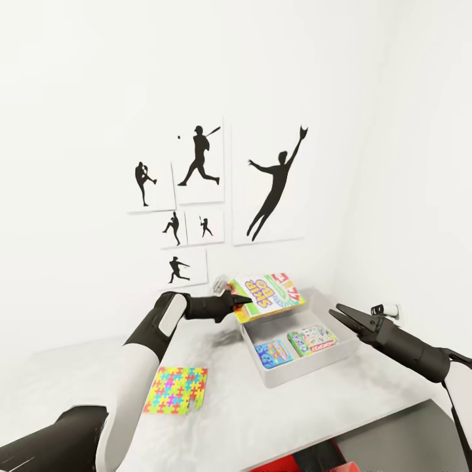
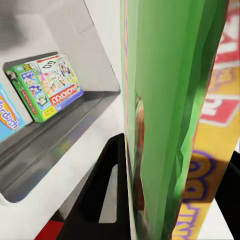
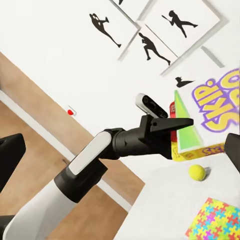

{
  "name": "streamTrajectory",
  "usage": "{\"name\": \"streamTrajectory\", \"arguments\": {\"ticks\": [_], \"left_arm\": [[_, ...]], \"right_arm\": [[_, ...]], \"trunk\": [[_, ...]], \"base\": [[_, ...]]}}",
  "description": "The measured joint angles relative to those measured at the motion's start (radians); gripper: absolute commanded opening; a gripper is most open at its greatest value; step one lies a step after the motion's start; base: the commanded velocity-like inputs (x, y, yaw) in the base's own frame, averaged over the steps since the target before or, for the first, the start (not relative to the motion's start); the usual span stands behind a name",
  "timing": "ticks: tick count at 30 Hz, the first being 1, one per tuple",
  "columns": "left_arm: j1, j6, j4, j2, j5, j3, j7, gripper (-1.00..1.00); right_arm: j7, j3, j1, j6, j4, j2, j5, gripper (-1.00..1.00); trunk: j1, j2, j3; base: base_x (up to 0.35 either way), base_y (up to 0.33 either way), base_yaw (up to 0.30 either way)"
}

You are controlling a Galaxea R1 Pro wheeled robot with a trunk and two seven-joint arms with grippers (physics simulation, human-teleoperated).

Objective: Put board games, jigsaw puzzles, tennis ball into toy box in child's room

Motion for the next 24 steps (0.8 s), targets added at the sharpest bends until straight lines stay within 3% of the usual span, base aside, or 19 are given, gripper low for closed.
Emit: {"name": "streamTrajectory", "arguments": {"ticks": [8, 20, 24], "left_arm": [[0.000, 0.017, -0.001, 0.000, -0.005, -0.003, -0.072, -1.00], [0.001, 0.019, -0.031, -0.001, -0.009, -0.103, -0.122, -1.00], [0.001, 0.017, -0.033, -0.001, -0.010, -0.113, -0.137, -1.00]], "right_arm": [[0.001, 0.000, 0.000, 0.000, -0.001, 0.002, 0.000, 1.00], [0.003, -0.001, 0.001, 0.000, -0.001, -0.001, 0.000, 1.00], [0.007, -0.001, 0.001, 0.000, -0.001, -0.001, 0.000, 1.00]], "trunk": [[0.000, 0.000, -0.013], [0.000, 0.002, -0.031], [0.000, 0.002, -0.037]], "base": [[0.000, 0.000, 0.000], [0.000, 0.000, 0.000], [0.000, 0.000, 0.000]]}}
